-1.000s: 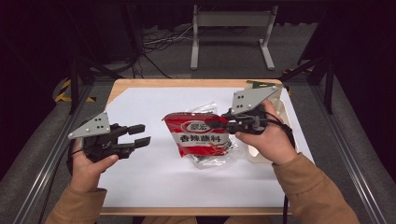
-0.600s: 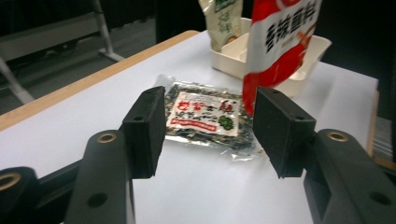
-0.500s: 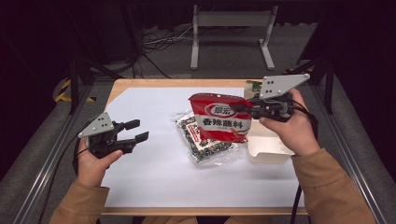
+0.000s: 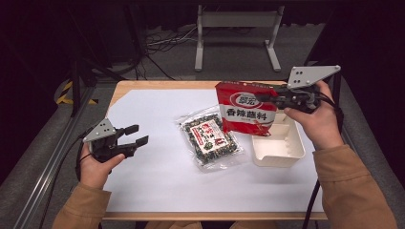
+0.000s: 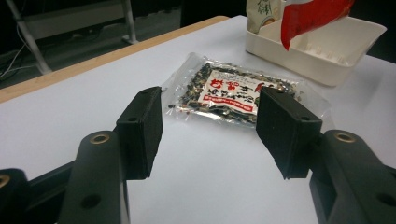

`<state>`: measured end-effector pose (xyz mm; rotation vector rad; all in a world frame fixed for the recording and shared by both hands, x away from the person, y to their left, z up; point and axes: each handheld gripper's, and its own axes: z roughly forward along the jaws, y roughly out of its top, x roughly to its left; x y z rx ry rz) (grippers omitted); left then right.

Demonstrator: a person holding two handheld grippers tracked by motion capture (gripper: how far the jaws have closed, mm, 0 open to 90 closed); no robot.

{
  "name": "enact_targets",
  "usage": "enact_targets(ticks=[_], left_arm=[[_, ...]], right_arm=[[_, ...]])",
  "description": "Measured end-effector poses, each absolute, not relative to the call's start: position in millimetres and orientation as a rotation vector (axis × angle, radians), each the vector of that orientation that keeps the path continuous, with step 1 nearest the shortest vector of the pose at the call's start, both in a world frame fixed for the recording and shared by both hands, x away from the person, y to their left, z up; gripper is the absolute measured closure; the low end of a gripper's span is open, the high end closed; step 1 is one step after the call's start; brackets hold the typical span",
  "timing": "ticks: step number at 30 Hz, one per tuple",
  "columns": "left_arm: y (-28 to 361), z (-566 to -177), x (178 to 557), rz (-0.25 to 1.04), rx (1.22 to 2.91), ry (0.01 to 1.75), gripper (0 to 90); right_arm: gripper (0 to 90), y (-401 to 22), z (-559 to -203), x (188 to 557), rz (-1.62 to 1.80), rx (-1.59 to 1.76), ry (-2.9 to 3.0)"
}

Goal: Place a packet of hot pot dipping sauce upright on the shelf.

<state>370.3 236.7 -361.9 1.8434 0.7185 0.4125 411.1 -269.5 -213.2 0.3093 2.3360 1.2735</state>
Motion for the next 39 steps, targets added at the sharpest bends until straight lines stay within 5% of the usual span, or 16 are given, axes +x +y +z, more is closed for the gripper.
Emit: enact_targets(ticks=[39], left_arm=[[239, -384, 379, 0.418, 1.866, 0.762, 41.2]], right_arm=[[88.6, -336, -232, 464, 1.081, 0.451, 2.300]])
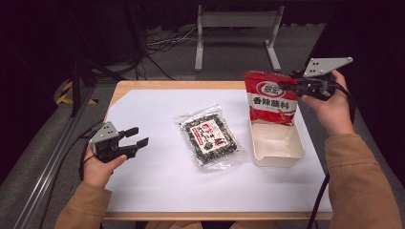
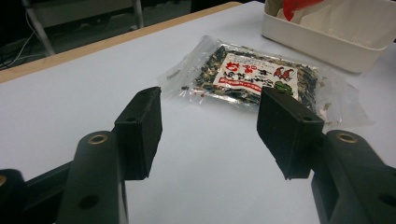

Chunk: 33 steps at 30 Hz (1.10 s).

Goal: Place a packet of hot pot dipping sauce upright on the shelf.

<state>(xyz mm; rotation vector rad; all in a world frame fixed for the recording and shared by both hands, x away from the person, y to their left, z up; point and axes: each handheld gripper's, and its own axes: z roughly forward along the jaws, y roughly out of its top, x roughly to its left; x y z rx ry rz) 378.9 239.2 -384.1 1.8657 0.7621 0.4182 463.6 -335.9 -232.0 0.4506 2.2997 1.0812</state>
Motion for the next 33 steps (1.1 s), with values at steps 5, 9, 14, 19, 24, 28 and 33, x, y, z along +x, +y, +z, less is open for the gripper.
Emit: enact_targets(ticks=[5, 9, 14, 19, 24, 28, 33], left_arm=[[238, -384, 379, 0.417, 1.868, 0.759, 41.2], [239, -385, 379, 0.419, 1.871, 0.758, 41.1], [239, -385, 379, 0.411, 1.867, 0.764, 41.0], [239, -385, 379, 0.411, 1.867, 0.764, 41.1], [238, -385, 379, 0.412, 1.866, 0.763, 41.0], [239, -385, 379, 0.420, 1.875, 0.756, 41.0], [239, -386, 379, 0.416, 1.876, 0.758, 41.0]], right_arm=[[88.6, -335, -240, 470, 1.045, 0.462, 2.318], [88.5, -334, -245, 474, 1.046, 0.467, 2.316], [88.5, -332, -253, 479, 1.066, 0.471, 2.306], [88.5, -332, -259, 481, 1.095, 0.466, 2.309], [88.2, -331, -264, 481, 1.134, 0.448, 2.320], [87.2, -332, -270, 480, 1.135, 0.473, 2.325], [88.1, -337, -275, 480, 1.135, 0.528, 2.312]])
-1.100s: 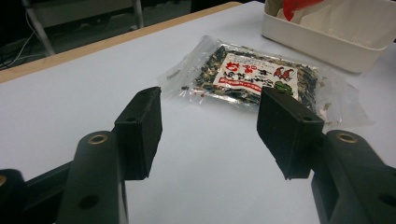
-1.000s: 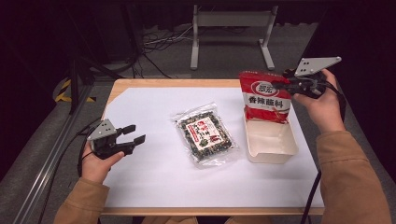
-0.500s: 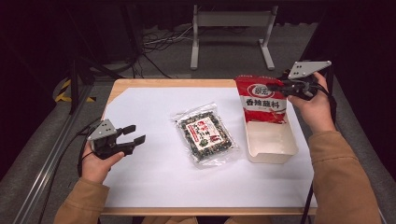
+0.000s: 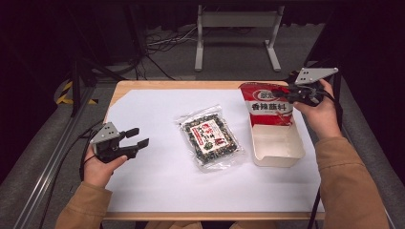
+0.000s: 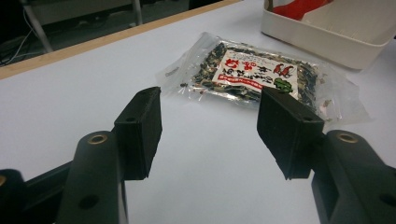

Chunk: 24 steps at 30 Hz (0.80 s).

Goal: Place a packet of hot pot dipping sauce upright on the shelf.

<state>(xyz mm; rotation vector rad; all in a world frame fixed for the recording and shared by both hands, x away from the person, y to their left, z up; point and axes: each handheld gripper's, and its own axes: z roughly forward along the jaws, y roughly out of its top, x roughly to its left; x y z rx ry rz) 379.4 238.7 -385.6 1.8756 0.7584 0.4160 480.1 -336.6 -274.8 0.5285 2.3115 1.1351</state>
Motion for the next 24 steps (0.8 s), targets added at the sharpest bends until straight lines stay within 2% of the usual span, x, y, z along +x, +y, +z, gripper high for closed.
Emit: enact_targets(ticks=[24], left_arm=[[239, -387, 381, 0.402, 1.881, 0.768, 39.3]], right_arm=[[88.3, -371, -301, 481, 1.104, 0.790, 2.260]])
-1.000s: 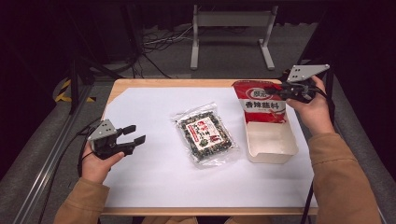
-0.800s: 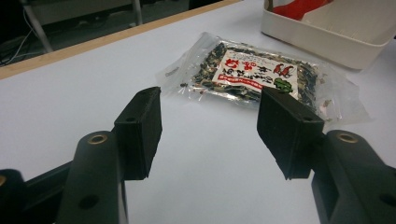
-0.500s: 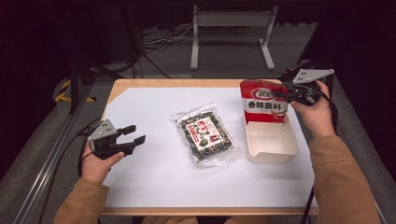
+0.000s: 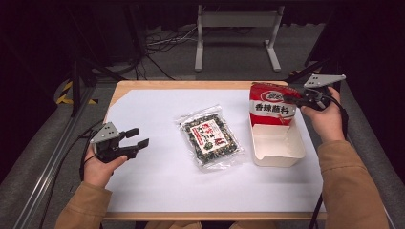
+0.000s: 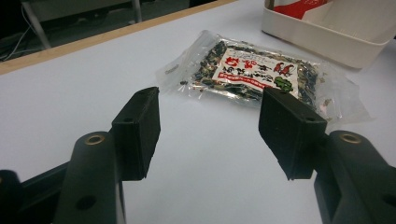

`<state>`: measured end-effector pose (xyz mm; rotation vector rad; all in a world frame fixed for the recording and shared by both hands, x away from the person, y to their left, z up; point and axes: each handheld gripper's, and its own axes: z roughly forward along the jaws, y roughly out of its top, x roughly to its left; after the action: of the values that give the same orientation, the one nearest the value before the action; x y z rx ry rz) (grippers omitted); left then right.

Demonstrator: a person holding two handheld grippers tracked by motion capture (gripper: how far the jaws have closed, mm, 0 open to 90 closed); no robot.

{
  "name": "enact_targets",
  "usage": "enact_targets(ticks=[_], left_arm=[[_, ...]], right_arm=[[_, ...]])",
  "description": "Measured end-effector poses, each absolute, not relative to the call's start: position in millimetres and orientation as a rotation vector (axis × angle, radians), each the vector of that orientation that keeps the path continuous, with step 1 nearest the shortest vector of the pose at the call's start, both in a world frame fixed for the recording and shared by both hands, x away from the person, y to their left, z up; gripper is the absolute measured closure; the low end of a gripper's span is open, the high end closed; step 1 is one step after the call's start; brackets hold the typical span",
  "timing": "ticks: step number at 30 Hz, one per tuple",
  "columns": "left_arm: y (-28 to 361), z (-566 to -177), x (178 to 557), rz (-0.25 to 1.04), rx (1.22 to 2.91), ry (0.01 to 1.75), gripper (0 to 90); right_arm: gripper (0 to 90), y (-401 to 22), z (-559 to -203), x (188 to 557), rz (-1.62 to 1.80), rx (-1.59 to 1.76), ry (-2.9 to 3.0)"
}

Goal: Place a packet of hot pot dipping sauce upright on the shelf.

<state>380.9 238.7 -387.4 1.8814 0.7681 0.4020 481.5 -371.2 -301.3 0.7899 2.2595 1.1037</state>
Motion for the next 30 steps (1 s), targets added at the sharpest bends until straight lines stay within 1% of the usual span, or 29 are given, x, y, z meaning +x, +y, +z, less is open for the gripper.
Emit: enact_targets(ticks=[7, 9, 11, 16, 18, 19, 20, 21, 22, 23, 24, 27, 30], left_arm=[[233, -388, 383, 0.391, 1.875, 0.760, 37.5], [231, -388, 385, 0.393, 1.880, 0.766, 35.6], [227, -389, 387, 0.384, 1.888, 0.766, 35.6], [216, -390, 391, 0.394, 1.925, 0.737, 34.6], [213, -390, 393, 0.397, 1.923, 0.734, 31.4], [212, -390, 394, 0.399, 1.922, 0.739, 29.7], [210, -390, 395, 0.382, 1.919, 0.748, 27.7], [208, -391, 398, 0.348, 1.922, 0.764, 24.1], [208, -391, 398, 0.348, 1.922, 0.764, 22.9], [207, -391, 399, 0.355, 1.921, 0.767, 21.9], [206, -392, 400, 0.356, 1.923, 0.770, 21.9], [203, -393, 401, 0.360, 1.923, 0.778, 17.2], [200, -392, 403, 0.352, 1.923, 0.781, 12.5]], right_arm=[[88.1, -369, -300, 480, 1.091, 0.814, 2.254], [86.6, -369, -300, 479, 1.114, 0.820, 2.246], [84.3, -367, -299, 477, 1.132, 0.818, 2.239], [72.7, -364, -297, 471, 1.148, 0.835, 2.207], [65.1, -364, -297, 469, 1.172, 0.857, 2.182], [62.8, -364, -297, 468, 1.179, 0.862, 2.171], [61.3, -364, -296, 466, 1.189, 0.867, 2.160], [55.9, -364, -294, 463, 1.192, 0.864, 2.145], [55.9, -364, -294, 463, 1.192, 0.864, 2.145], [51.3, -363, -293, 459, 1.210, 0.874, 2.119], [51.3, -363, -293, 459, 1.210, 0.874, 2.119], [43.6, -362, -289, 452, 1.230, 0.874, 2.077], [39.4, -362, -285, 445, 1.262, 0.869, 2.040]])
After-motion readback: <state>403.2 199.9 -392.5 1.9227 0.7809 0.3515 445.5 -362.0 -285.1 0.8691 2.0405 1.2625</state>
